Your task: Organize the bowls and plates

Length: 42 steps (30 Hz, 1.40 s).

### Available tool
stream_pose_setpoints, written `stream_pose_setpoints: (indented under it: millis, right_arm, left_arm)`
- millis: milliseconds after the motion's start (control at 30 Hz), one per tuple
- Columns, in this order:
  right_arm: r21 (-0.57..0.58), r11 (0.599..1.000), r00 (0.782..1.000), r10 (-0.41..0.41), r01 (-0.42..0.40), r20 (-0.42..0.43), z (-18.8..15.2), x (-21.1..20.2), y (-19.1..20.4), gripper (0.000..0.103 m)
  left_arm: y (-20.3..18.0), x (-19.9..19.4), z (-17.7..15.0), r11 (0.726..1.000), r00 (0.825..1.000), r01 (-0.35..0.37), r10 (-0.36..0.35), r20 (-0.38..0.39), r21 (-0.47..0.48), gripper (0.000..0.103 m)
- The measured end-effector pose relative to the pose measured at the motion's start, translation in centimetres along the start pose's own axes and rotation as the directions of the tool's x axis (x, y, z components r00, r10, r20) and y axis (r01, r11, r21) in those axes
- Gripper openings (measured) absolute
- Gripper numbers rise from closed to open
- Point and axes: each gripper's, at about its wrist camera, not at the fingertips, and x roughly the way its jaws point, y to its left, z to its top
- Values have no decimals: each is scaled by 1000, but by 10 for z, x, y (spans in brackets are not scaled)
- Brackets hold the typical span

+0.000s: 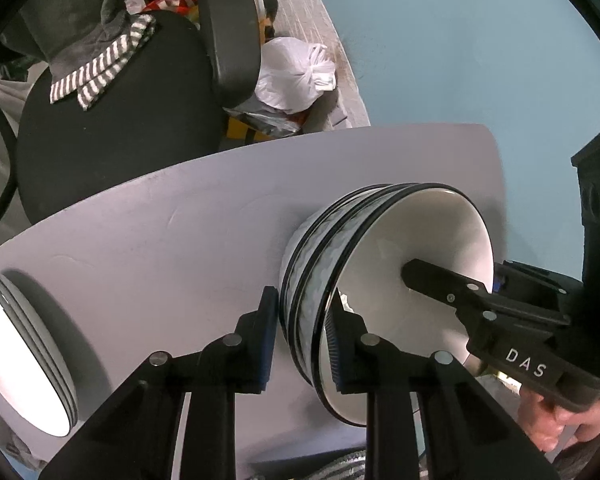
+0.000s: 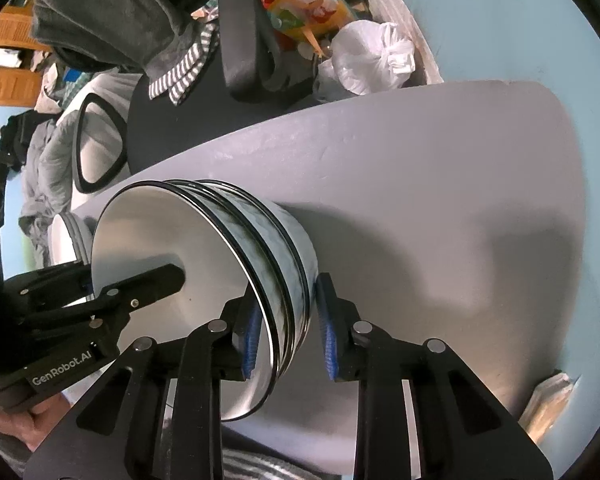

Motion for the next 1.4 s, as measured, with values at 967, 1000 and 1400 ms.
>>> stream_pose_setpoints:
  millis: [967, 1000, 1400]
  right_arm:
    - [7, 1000, 998, -28, 28, -54, -16, 7, 30, 19]
    - [2, 1000, 998, -29, 29, -53, -17, 7, 34, 19]
    - [-65, 998, 998, -27, 23, -57, -25, 16, 90, 19]
  left_arm:
    - [24, -12, -31, 999, 1000, -26, 26, -2, -42, 18]
    - [27, -15, -34, 999, 1000, -27, 27, 1, -45, 18]
    - [73, -48, -60, 993, 998, -43, 48, 44, -112, 18]
